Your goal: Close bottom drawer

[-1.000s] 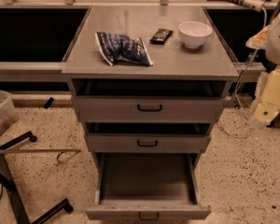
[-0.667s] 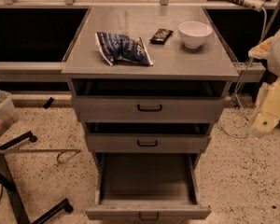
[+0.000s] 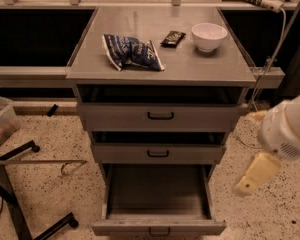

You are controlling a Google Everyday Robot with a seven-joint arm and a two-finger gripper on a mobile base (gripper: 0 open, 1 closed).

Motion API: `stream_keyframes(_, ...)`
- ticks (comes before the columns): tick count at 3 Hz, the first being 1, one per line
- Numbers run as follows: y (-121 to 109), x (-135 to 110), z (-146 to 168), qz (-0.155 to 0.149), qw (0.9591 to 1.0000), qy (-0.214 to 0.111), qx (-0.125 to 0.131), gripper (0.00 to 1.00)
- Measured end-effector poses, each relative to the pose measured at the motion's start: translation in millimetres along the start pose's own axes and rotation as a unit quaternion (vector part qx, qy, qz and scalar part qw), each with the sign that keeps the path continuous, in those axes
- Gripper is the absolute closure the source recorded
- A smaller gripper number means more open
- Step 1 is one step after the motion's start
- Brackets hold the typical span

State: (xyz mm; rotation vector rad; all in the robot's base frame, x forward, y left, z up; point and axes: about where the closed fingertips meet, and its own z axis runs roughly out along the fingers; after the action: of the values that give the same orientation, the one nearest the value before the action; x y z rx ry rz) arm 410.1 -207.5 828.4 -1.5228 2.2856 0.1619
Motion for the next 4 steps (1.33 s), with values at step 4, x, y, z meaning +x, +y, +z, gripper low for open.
stream_keyframes(4,102.9,63.3,220.8,0.034,0.9888,-0.08,-0.121,0.0)
